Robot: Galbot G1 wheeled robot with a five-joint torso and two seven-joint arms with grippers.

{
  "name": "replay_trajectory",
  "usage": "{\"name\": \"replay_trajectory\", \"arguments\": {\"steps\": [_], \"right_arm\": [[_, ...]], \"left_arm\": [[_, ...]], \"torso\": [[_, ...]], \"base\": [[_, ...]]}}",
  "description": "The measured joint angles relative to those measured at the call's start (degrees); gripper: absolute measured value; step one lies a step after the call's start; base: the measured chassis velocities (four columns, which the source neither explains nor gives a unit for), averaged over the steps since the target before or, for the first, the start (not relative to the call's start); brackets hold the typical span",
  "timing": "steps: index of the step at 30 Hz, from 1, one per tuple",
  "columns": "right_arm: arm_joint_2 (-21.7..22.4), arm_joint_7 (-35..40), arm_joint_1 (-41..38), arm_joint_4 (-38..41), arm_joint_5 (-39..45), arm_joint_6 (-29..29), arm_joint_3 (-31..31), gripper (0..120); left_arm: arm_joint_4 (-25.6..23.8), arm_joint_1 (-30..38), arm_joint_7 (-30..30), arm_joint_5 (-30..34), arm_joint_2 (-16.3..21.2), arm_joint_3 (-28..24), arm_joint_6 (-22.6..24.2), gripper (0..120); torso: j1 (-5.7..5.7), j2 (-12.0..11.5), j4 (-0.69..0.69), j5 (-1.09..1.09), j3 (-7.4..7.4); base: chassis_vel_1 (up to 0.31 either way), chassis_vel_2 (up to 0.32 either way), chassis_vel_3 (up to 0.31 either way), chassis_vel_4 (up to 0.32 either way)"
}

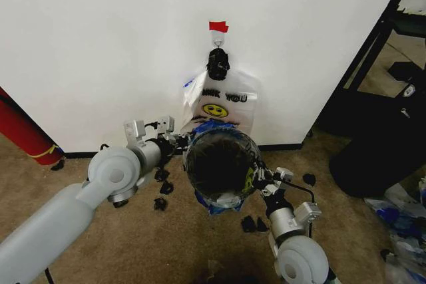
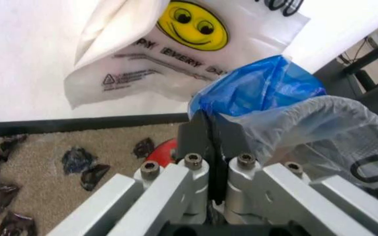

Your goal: Pick up the garbage bag from the wall and place it over the trash bin.

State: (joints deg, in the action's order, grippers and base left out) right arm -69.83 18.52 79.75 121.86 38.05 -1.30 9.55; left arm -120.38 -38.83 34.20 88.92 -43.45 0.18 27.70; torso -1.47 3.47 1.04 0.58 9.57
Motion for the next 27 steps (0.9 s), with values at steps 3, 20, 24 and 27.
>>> {"name": "replay_trajectory", "arguments": {"steps": [3,20,24,27], "right_arm": [[0.0,0.0,-0.1,-0.1,0.0,0.0,0.0,1],[0.2,-1.1,-0.7,-0.3,1.2,-0.2,-0.5,1],[-0.2,-1.0,-1.4,-0.3,1.8,-0.1,-0.7,1],[-0.2,-0.9,-1.6,0.0,2.1,0.1,-0.7,1]], "left_arm": [[-0.1,0.0,0.0,0.0,0.0,-0.1,-0.2,0],[5.6,0.0,-1.3,-2.3,-0.4,-0.5,1.1,0],[6.0,-0.1,-2.6,-2.5,0.0,-0.6,1.7,0],[6.0,-0.4,-3.9,-2.5,-0.1,-0.6,2.2,0]], "torso": [[0.00,0.0,0.00,0.00,0.00],[0.00,0.0,0.00,0.00,0.00],[0.00,0.0,0.00,0.00,0.00],[0.00,0.0,0.00,0.00,0.00]], "base": [[0.000,0.000,0.000,0.000],[0.000,0.000,0.000,0.000],[0.000,0.000,0.000,0.000],[0.000,0.000,0.000,0.000]]}}
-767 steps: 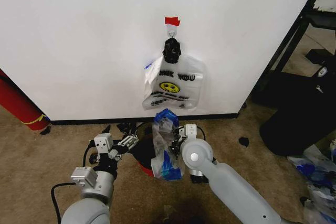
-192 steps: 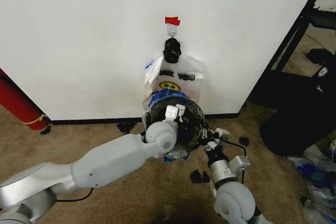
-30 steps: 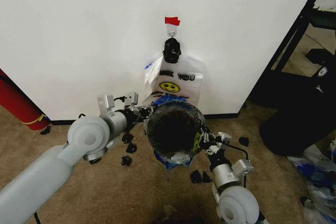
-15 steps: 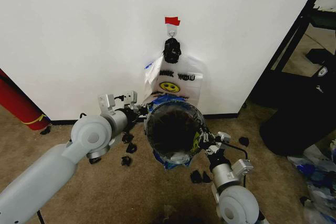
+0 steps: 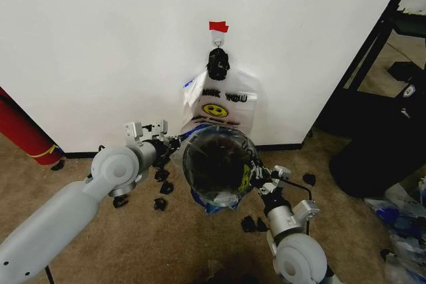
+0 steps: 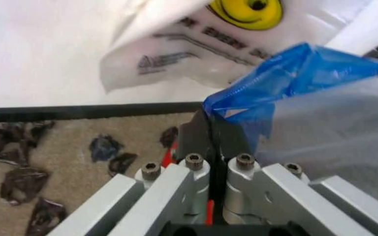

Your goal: Pick up the garbage bag from the wall and place it over the trash bin.

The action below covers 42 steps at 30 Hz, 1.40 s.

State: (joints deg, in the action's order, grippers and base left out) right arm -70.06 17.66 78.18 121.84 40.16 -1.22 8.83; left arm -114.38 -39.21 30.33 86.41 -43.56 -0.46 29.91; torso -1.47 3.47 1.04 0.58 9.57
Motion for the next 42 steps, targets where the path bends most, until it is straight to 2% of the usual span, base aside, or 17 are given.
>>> {"name": "replay_trajectory", "arguments": {"steps": [6,10,12,13,18,20,21,23,25,27,31,35,38,42], "right_arm": [[0.2,0.1,0.0,0.3,0.6,0.1,0.1,1],[0.3,0.1,0.2,0.3,0.9,0.1,0.4,1],[0.2,0.3,0.2,0.0,1.1,0.1,0.4,1],[0.2,0.3,0.2,0.0,1.1,0.1,0.4,1],[-0.1,1.0,-0.1,-0.3,2.0,0.3,0.6,1],[-0.1,1.1,-0.1,-0.3,2.0,0.4,0.6,1],[-0.2,1.2,0.1,-0.3,2.1,0.4,0.9,1],[-0.2,1.3,0.2,-0.2,2.1,0.4,1.0,1],[-0.4,2.2,0.7,0.1,2.5,0.6,1.4,1],[-0.5,2.3,0.7,0.2,2.6,0.7,1.5,1],[-0.5,2.7,0.6,0.7,2.7,1.0,1.5,1],[-0.8,2.7,0.7,0.9,2.6,1.0,1.6,1],[-1.1,2.5,1.2,1.1,2.4,1.0,1.6,1],[-1.3,2.4,1.4,1.1,2.2,1.0,1.7,1]], "left_arm": [[-0.1,-0.4,-1.0,0.0,-0.4,0.1,0.2,1],[0.1,-0.3,-0.1,0.1,-0.8,1.1,0.3,20],[0.1,-0.1,0.8,0.0,-0.2,2.2,0.4,28],[0.1,-0.1,0.8,0.0,-0.2,2.2,0.4,28],[-0.2,-0.5,1.9,-0.8,1.9,4.4,0.1,50],[-0.4,-0.6,1.8,-1.1,2.2,4.6,-0.1,51],[-0.7,-0.8,1.7,-1.4,2.5,5.0,-0.2,58],[-0.9,-0.9,1.5,-1.5,2.6,5.1,-0.2,60],[-2.7,-3.2,-0.5,-3.2,4.1,5.8,1.2,75],[-3.4,-4.4,-1.2,-4.1,4.4,5.9,1.5,79],[-4.4,-6.3,-2.7,-6.4,4.3,5.7,2.2,96],[-4.0,-5.4,-2.5,-4.4,3.4,5.7,1.5,100],[-4.0,-4.4,0.0,0.0,2.3,6.0,-0.6,100],[-3.8,-4.0,1.3,1.6,1.9,6.2,-1.9,100]], "torso": [[0.00,0.0,0.00,0.00,0.00],[0.00,0.0,0.01,0.00,0.00],[0.00,0.0,0.00,0.00,0.00],[0.00,0.0,0.00,0.00,0.00],[0.00,0.0,-0.01,0.00,0.00],[0.00,0.0,-0.01,0.00,0.00],[0.00,0.0,-0.01,0.01,0.00],[0.00,0.0,-0.01,0.00,0.00],[0.00,0.0,0.02,0.00,0.00],[0.00,0.0,0.00,0.00,0.00],[0.00,0.0,-0.01,0.00,0.00],[0.00,0.0,0.01,0.00,0.00],[0.00,0.0,0.01,0.00,0.00],[0.00,0.0,0.01,0.00,0.00]], "base": [[0.000,0.000,0.000,0.000],[0.000,0.000,0.000,0.000],[0.000,0.000,0.000,0.000],[0.000,0.000,0.000,0.000],[0.000,0.000,0.000,0.000],[0.000,0.000,0.000,0.000],[0.000,0.000,0.000,0.000],[0.000,0.000,0.000,0.000],[0.000,0.000,0.000,0.000],[0.000,0.000,0.000,0.000],[0.000,0.000,0.000,0.000],[0.000,0.000,0.000,0.000],[0.000,0.000,0.000,0.000],[0.000,0.000,0.000,0.000]]}}
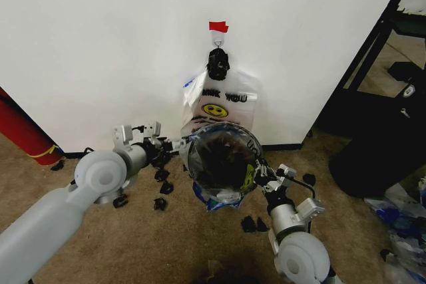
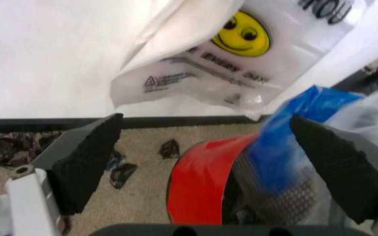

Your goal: Pick up the garbage bag from the wall and place it over the trash bin.

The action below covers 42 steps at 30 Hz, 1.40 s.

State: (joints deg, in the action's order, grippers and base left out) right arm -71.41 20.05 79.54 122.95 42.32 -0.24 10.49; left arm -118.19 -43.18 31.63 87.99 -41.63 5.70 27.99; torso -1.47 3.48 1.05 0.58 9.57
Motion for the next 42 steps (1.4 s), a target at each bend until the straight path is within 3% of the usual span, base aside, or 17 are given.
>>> {"name": "replay_trajectory", "arguments": {"steps": [8,11,16,23,26,28,30,31,36,42], "right_arm": [[-0.5,0.1,-0.5,-0.1,0.2,0.0,-0.1,1],[-1.2,1.6,-0.5,-0.1,1.8,0.6,0.2,1],[-2.6,4.4,-0.1,0.6,5.1,1.7,1.6,1],[-3.0,7.6,-1.4,-0.8,8.8,3.9,2.1,1],[-3.2,7.7,-2.5,-3.0,9.9,4.6,1.7,1],[-3.4,7.4,-3.2,-4.6,10.1,4.6,1.3,1],[-3.6,7.0,-3.9,-5.9,10.4,4.6,1.0,1],[-3.6,7.0,-3.9,-5.9,10.4,4.6,1.0,1],[-4.2,5.6,-5.6,-8.9,10.5,4.5,0.2,1],[-5.6,4.2,-6.6,-10.9,10.9,4.9,-0.6,1]], "left_arm": [[0.7,0.3,3.4,-0.2,0.5,0.7,0.6,100],[-1.2,-1.0,2.3,-3.4,0.3,1.3,-0.5,100],[-5.2,-4.7,-0.2,-10.5,-1.6,1.9,-4.2,100],[-11.4,-15.8,-4.1,-21.7,-5.5,8.4,-11.4,100],[-12.5,-24.3,-8.5,-33.5,-7.3,13.1,-14.2,100],[-13.3,-30.6,-11.4,-43.0,-9.4,16.4,-16.9,100],[-14.1,-36.3,-13.2,-48.8,-12.3,19.0,-20.0,100],[-14.1,-36.3,-13.2,-48.8,-12.3,19.0,-20.0,100],[-13.1,-47.0,-18.2,-60.0,-20.1,25.8,-27.7,100],[-11.7,-52.7,-22.0,-65.0,-26.3,32.2,-35.0,100]], "torso": [[0.00,0.0,-0.01,0.00,0.00],[0.00,0.0,-0.03,0.00,0.00],[0.00,0.0,0.01,0.00,0.00],[0.00,0.0,0.00,0.00,0.00],[0.00,0.0,-0.01,0.01,0.00],[0.00,0.0,-0.04,0.00,0.00],[0.00,0.0,-0.03,0.00,0.00],[0.00,0.0,-0.03,0.00,0.00],[0.00,0.0,-0.01,0.02,0.00],[0.01,0.0,0.00,-0.01,-0.01]], "base": [[0.000,0.000,0.000,0.000],[0.000,0.000,0.000,0.000],[0.000,0.000,0.000,0.000],[0.000,0.000,0.000,0.000],[0.000,0.000,0.000,0.000],[0.000,0.000,0.000,0.000],[0.000,0.000,0.000,0.000],[0.000,0.000,0.000,0.000],[0.000,0.000,0.000,0.000],[0.000,0.000,0.000,0.000]]}}
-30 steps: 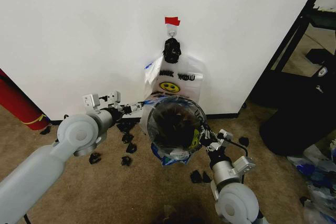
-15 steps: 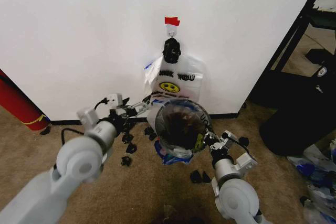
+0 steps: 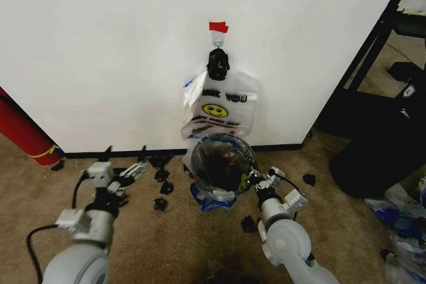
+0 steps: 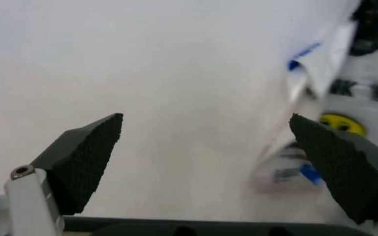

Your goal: Pick up the garbage bag from the wall and place it over the trash bin.

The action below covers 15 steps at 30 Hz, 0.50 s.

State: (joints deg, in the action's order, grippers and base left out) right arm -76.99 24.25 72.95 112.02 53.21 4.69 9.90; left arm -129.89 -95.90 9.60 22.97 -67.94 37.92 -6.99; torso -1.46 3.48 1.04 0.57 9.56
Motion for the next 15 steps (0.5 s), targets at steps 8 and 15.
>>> {"name": "replay_trajectory", "arguments": {"steps": [8,15], "right_arm": [[0.2,0.5,-0.6,-1.7,-0.3,1.8,-0.8,1],[0.8,0.7,-0.7,-3.0,0.2,3.3,-1.3,1]], "left_arm": [[-1.1,-6.4,-1.1,-2.6,-5.6,4.4,-4.8,100],[-2.8,-7.7,0.2,-3.6,-7.1,4.4,-5.2,100]], "torso": [[0.00,0.0,-0.02,0.00,0.00],[0.00,0.0,0.00,0.01,0.01]], "base": [[0.000,0.000,0.000,0.000],[0.000,0.000,0.000,0.000]]}}
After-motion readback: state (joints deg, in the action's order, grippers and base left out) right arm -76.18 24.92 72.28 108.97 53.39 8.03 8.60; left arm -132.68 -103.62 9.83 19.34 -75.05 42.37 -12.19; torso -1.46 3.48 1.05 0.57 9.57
